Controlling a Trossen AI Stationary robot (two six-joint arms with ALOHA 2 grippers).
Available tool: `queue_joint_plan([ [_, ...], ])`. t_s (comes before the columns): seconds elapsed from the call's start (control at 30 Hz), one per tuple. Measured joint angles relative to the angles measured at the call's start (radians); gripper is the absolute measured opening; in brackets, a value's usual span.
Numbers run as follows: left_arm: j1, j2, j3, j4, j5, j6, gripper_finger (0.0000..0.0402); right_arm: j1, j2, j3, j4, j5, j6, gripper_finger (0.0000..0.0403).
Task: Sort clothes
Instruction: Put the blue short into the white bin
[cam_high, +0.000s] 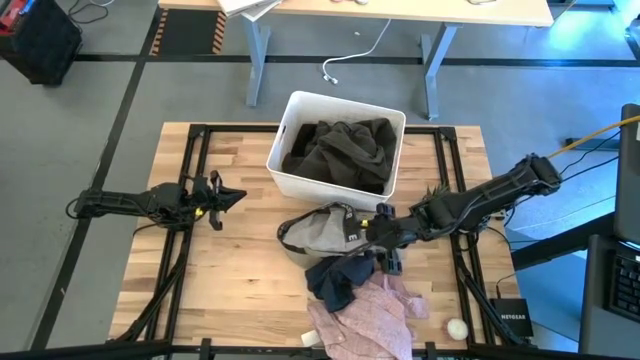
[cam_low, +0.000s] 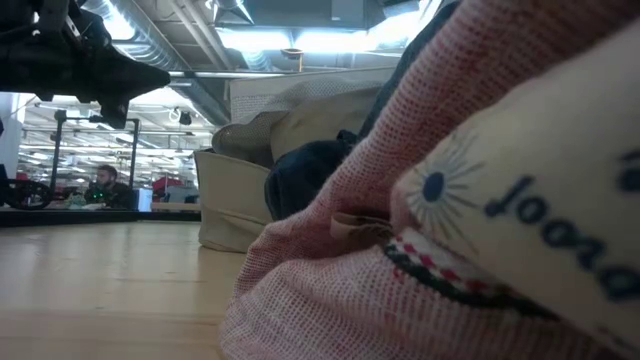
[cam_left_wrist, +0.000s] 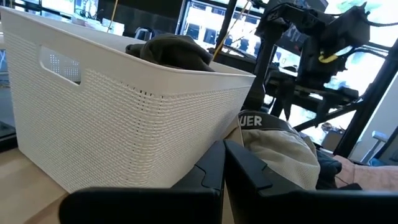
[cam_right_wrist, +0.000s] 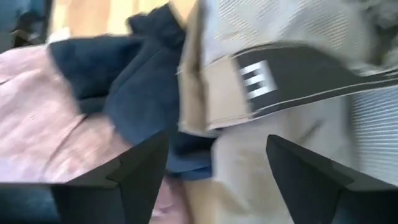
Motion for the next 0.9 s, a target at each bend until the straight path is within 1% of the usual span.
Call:
queue_joint_plan([
  [0.13, 0.000, 0.000, 0.000, -0.001, 0.000, 0.000, 0.0004, 0.001, 0.040, 0.000, 0.005, -0.102, 0.002, 0.0307],
  [0.27, 0.000, 0.000, 0.000, -0.002, 0.000, -0.006, 0.0004, 0.001, 0.080, 0.000, -0.003, -0.188, 0.005, 0.0307],
  [0.33, 0.000, 0.000, 0.000, -0.001, 0.000, -0.007, 0.0004, 0.001, 0.099, 0.000, -0.025, -0.198, 0.009, 0.0303],
  [0.43, 0.000, 0.000, 0.000, -0.001, 0.000, -0.003, 0.0004, 0.001, 0.127, 0.000, -0.118, -0.198, 0.012, 0.0296],
  [0.5, 0.000, 0.000, 0.000, -0.001, 0.000, -0.003, 0.0004, 0.001, 0.147, 0.000, -0.178, -0.185, 0.011, 0.0292],
  [0.57, 0.000, 0.000, 0.000, -0.001, 0.000, -0.005, 0.0004, 0.001, 0.172, 0.000, -0.186, -0.168, 0.007, 0.0289],
  [0.63, 0.000, 0.000, 0.000, 0.000, 0.000, -0.006, 0.0004, 0.001, 0.205, 0.000, -0.152, -0.156, -0.011, 0.0287],
  [0.73, 0.000, 0.001, 0.000, -0.001, -0.003, -0.006, 0.0004, 0.001, 0.259, 0.000, -0.056, -0.132, -0.071, 0.0285],
  [0.9, 0.000, 0.001, 0.000, 0.000, -0.018, -0.005, 0.0004, -0.008, 0.359, 0.000, 0.166, -0.104, -0.213, 0.0284],
])
